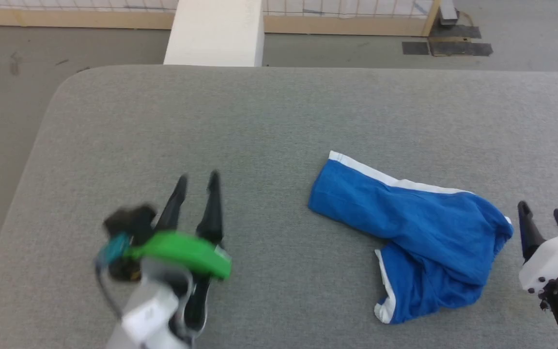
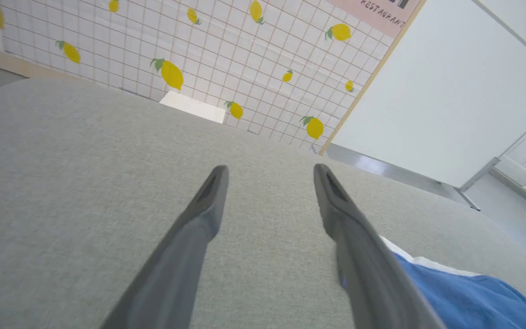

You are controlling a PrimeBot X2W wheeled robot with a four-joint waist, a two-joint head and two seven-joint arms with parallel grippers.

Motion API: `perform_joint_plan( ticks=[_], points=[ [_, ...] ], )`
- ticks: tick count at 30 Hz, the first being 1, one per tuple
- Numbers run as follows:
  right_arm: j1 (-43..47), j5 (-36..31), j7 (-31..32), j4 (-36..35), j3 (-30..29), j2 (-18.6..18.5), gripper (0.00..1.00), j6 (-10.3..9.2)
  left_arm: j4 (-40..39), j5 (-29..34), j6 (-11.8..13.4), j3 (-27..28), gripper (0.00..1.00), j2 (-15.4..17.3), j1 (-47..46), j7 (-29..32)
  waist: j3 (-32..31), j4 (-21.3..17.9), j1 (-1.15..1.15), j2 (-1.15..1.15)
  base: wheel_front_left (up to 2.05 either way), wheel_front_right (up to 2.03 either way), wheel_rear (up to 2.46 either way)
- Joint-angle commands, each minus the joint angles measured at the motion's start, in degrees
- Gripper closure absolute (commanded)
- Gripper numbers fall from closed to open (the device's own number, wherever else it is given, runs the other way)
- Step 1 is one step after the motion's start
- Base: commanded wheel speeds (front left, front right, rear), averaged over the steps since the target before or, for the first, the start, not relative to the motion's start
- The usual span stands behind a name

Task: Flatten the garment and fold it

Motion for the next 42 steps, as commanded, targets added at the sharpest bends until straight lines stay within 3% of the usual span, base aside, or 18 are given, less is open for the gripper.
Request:
perform_joint_plan(
  ticks=[1, 6, 14, 18, 24, 25, 26, 27, 36, 42],
  points=[
    [0.4, 0.8, -1.6, -0.5, -0.3, 0.1, 0.0, -0.09, 1.5, -1.9, -0.2, -1.0, 0.0, -0.1, -3.6, 2.0, 0.1, -1.0, 0.0, 0.0, 0.0, 0.0, 0.0],
    [0.9, 2.4, -4.5, -0.5, 0.7, 0.1, 0.0, -0.09, 9.5, -6.0, 1.3, -7.1, 0.0, -0.1, -14.0, 13.2, 0.9, -3.9, 0.0, 0.0, 0.0, 0.0, 0.0],
    [0.0, 4.0, -6.6, 1.1, 2.1, 0.1, 0.0, -0.09, 21.8, -5.5, 3.7, -15.7, 0.0, 0.0, -25.3, 33.2, 4.6, -8.8, 0.0, 0.0, 0.0, 0.0, 0.0],
    [-0.5, 4.6, -7.7, 2.6, 2.6, 0.1, 0.0, -0.09, 25.0, -4.1, 4.8, -17.5, 0.0, 0.7, -27.6, 37.6, 6.0, -10.9, 0.0, 0.0, 0.0, 0.0, 0.0],
    [-1.0, 4.4, -9.0, 4.1, 2.2, 0.1, 0.0, -0.09, 27.0, -3.7, 4.3, -19.6, 0.0, 1.2, -28.0, 42.4, 7.0, -11.8, 0.0, 0.0, 0.0, 0.0, 0.0],
    [-1.1, 4.4, -9.1, 4.2, 2.1, 0.1, 0.0, -0.09, 26.9, -3.7, 4.3, -19.7, 0.31, 1.3, -28.0, 42.5, 7.1, -11.8, 0.0, 0.0, 0.0, 0.0, 0.0],
    [-1.2, 4.6, -9.3, 4.4, 2.1, 0.1, 0.0, -0.09, 26.8, -4.1, 4.2, -19.5, 0.93, 1.3, -27.8, 42.3, 7.2, -11.8, 0.0, 0.0, 0.0, 0.0, 0.0],
    [-1.3, 4.7, -9.5, 4.5, 2.1, 0.1, 0.0, -0.09, 26.6, -4.3, 4.0, -19.5, 1.0, 1.2, -27.7, 42.1, 7.3, -11.6, 0.0, 0.0, 0.0, 0.0, 0.0],
    [-1.2, 4.1, -10.0, 5.1, 2.0, 0.1, 0.0, -0.09, 19.7, -10.1, 3.4, -14.4, 1.0, 0.5, -26.7, 33.9, 5.6, -6.7, 0.0, 0.0, 0.0, 0.0, 0.0],
    [-0.7, 3.6, -9.4, 4.8, 2.6, 0.1, 0.0, -0.09, 12.0, -12.4, 4.9, -10.3, 1.0, 1.8, -23.1, 29.7, 3.4, -2.2, 0.0, 0.0, 0.0, 0.0, 0.0]
  ],
)
